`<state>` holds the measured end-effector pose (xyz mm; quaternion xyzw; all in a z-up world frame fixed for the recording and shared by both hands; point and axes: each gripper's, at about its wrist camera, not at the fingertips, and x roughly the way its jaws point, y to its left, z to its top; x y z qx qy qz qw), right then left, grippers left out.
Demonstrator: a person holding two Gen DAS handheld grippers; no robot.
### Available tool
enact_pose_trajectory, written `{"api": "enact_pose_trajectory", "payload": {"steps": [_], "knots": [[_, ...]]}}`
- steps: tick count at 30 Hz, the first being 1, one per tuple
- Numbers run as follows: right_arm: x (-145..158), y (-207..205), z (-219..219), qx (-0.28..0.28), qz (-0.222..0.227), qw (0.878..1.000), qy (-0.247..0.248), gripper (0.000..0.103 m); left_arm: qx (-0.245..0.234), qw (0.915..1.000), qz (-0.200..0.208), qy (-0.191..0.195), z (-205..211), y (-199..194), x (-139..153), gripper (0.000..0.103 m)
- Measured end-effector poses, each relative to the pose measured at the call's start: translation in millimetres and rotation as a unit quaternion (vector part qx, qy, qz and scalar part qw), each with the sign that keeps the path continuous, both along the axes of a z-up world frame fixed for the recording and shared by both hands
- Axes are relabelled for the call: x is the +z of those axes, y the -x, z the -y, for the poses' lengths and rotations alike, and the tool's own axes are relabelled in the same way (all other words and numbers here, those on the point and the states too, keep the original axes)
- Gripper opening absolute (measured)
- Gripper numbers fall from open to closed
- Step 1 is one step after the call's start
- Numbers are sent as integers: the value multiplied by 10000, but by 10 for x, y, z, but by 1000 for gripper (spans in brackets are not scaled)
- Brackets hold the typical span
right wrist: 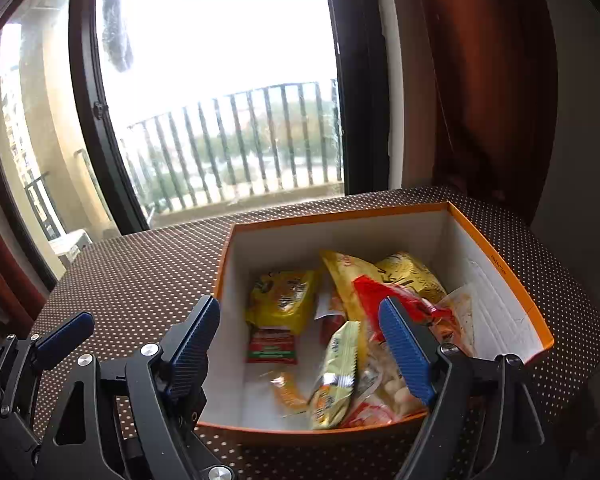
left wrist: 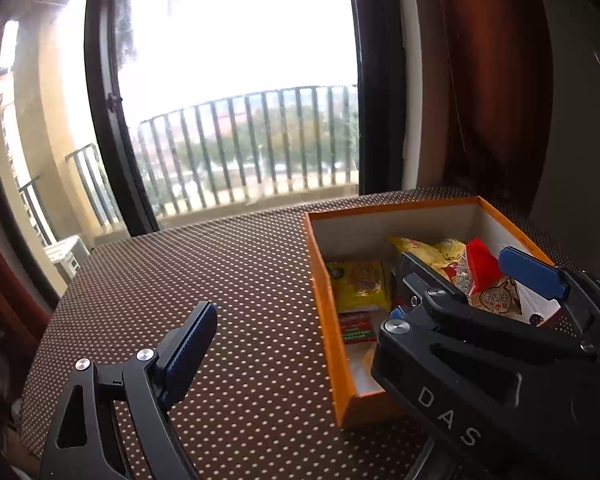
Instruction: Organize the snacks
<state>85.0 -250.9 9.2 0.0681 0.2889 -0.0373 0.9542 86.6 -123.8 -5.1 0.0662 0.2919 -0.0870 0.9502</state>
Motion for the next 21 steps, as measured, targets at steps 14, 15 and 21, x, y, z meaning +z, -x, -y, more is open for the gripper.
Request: {"api": "enact_pose_trajectory", "payload": {"steps": [14,15,21], "knots": [[166,559,-647,232,576,9978,245,85,414,9970,646,123,-754,587,125,97],[173,585,-676,265,613,9974,259,85,463,9964,689,144,-807,624,128,97],[187,782,-845,405,806,9956,258,85,707,9938,823,256,-1036,798,125,100]]}}
